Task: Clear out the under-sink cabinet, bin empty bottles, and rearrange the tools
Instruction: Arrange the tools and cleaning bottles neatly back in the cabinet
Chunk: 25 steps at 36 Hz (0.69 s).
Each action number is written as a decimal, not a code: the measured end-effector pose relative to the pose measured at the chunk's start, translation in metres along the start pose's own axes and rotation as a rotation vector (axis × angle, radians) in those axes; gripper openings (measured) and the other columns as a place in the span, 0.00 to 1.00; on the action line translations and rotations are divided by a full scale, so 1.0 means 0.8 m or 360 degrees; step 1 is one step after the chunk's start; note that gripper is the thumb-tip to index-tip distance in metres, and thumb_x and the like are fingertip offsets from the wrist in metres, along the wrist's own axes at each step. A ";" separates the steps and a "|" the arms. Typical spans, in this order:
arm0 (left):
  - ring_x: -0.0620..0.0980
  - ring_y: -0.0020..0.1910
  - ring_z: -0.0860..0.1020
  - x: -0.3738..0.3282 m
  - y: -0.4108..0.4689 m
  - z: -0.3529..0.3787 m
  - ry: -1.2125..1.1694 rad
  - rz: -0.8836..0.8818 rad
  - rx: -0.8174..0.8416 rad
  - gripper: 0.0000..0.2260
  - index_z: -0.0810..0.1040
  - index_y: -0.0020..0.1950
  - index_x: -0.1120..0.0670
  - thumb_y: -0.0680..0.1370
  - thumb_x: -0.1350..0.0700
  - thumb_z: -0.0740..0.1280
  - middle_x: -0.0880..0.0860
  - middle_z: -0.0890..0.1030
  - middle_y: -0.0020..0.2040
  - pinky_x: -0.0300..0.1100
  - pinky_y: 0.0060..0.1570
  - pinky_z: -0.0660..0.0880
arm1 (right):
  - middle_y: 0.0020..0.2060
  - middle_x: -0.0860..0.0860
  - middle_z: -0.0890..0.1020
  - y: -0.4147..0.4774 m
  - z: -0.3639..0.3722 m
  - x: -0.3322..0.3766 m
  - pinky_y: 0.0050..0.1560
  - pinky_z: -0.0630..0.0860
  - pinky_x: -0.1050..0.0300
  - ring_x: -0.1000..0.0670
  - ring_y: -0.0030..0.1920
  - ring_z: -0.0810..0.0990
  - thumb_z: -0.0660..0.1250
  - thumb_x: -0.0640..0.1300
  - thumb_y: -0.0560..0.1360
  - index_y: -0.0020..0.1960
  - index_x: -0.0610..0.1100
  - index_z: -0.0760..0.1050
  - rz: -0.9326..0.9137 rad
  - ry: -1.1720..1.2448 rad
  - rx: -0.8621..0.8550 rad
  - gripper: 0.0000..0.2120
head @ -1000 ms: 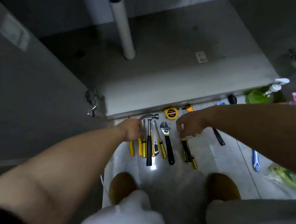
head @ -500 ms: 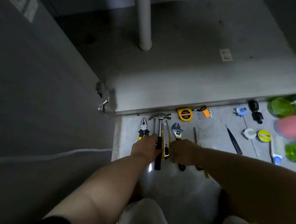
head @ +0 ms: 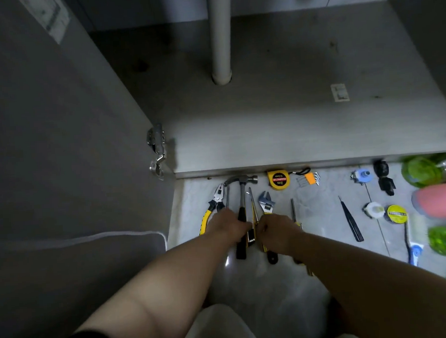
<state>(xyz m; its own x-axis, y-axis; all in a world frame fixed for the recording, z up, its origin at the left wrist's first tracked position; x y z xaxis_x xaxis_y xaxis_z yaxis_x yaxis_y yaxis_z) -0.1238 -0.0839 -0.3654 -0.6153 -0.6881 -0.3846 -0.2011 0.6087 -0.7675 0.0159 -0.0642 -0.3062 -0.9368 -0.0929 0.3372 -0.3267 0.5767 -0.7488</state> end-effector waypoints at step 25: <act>0.43 0.33 0.74 -0.189 -0.266 -0.101 -0.0359 0.0181 0.0296 0.05 0.77 0.49 0.57 0.82 0.57 0.67 0.51 0.76 0.38 0.41 0.53 0.81 | 0.45 0.47 0.80 -0.240 -0.114 -0.042 0.39 0.74 0.59 0.51 0.35 0.80 0.61 0.44 0.80 0.52 0.45 0.74 -0.0033 0.0950 -0.0237 0.04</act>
<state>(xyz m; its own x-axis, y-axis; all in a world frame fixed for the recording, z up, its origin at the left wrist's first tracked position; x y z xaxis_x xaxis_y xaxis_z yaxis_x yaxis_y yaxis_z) -0.0495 -0.0779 -0.1024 -0.4373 -0.7026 -0.5614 0.0149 0.6185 -0.7856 0.1213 -0.0979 -0.1219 -0.6847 0.3404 0.6444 -0.2826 0.6909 -0.6654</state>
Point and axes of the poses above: each hand's wrist, its own y-axis towards the middle knuckle, its own z-axis out of the palm, x = y × z, the point moved 3 cm from there along y, towards the middle knuckle
